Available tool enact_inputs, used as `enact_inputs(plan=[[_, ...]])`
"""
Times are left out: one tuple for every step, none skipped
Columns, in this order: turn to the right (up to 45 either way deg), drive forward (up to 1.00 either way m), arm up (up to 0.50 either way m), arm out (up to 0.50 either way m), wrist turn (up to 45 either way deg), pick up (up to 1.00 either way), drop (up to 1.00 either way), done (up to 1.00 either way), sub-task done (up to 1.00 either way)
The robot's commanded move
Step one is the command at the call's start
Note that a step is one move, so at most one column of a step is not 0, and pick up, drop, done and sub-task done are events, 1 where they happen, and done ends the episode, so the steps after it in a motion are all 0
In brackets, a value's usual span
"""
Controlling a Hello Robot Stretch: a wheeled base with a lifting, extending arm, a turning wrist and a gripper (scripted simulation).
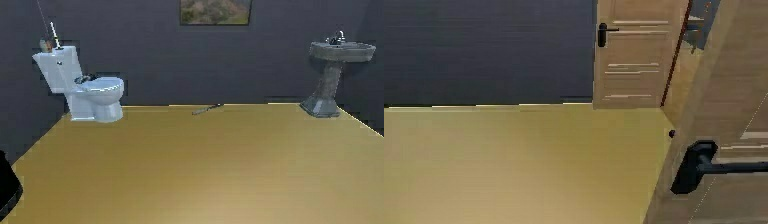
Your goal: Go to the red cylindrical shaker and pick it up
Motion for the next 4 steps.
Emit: enact_inputs(plan=[[45.0, 0.00, 0.00, 0.00, 0.0, 0.00, 0.00, 0.00, 0.00], [33.0, 0.00, 0.00, 0.00, 0.0, 0.00, 0.00, 0.00, 0.00], [0.0, 0.80, 0.00, 0.00, 0.0, 0.00, 0.00, 0.00, 0.00], [45.0, 0.00, 0.00, 0.00, 0.0, 0.00, 0.00, 0.00, 0.00]])
